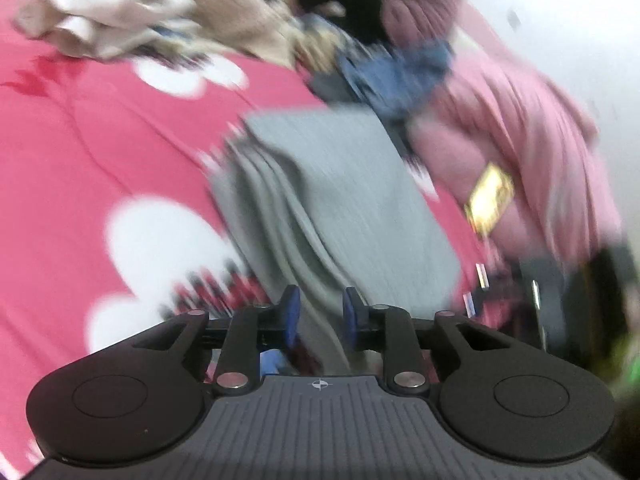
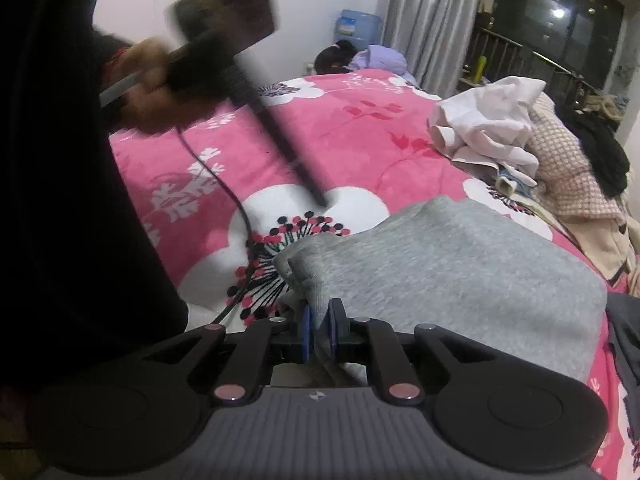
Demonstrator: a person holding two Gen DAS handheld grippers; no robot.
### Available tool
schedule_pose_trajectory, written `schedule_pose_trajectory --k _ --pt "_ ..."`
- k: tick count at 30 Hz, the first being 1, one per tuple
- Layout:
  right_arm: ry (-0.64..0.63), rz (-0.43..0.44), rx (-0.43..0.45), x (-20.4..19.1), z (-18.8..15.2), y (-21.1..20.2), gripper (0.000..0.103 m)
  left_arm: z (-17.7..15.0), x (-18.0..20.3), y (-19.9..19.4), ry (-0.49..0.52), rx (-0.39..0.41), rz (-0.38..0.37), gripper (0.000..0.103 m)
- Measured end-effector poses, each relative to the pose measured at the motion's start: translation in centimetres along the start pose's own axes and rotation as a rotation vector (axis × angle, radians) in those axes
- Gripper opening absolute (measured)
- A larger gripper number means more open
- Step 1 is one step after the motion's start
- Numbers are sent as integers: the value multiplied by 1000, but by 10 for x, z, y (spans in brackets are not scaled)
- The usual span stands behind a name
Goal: Fold clothes
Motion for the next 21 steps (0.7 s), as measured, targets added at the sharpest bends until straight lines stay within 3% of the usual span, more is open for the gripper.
schedule_pose_trajectory --k 2,4,5,9,12,13,16,21 --pt "-10 7 -3 -1 -1 0 12 25 -15 15 -64 55 7 52" --pt "-17 9 -7 -1 -2 1 12 46 -32 40 -150 74 -12 66" --pt "-20 10 -9 -2 -2 1 12 55 -40 54 -200 69 -23 70" --pt "-14 15 -10 -1 -3 1 12 82 -66 102 -351 57 -23 71" --pt "-8 20 -8 -1 -4 1 12 89 -62 118 -339 58 -34 59" --pt "-6 22 -8 -1 -4 1 12 90 -58 121 -320 54 -44 42" --pt "-1 29 -1 0 -4 0 12 86 -50 124 -241 44 -7 13" --pt "-8 49 19 2 0 -6 12 84 -44 108 -209 99 51 4"
Point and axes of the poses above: each gripper's, at about its wrist camera, not at the fingertips, and y roughly the way its jaws point, x to its right, z to its top, the point moved 5 cm from there along y, roughly the way its jaws point, and after that the axes turned 9 degrees about x, right-handed, at the moved point
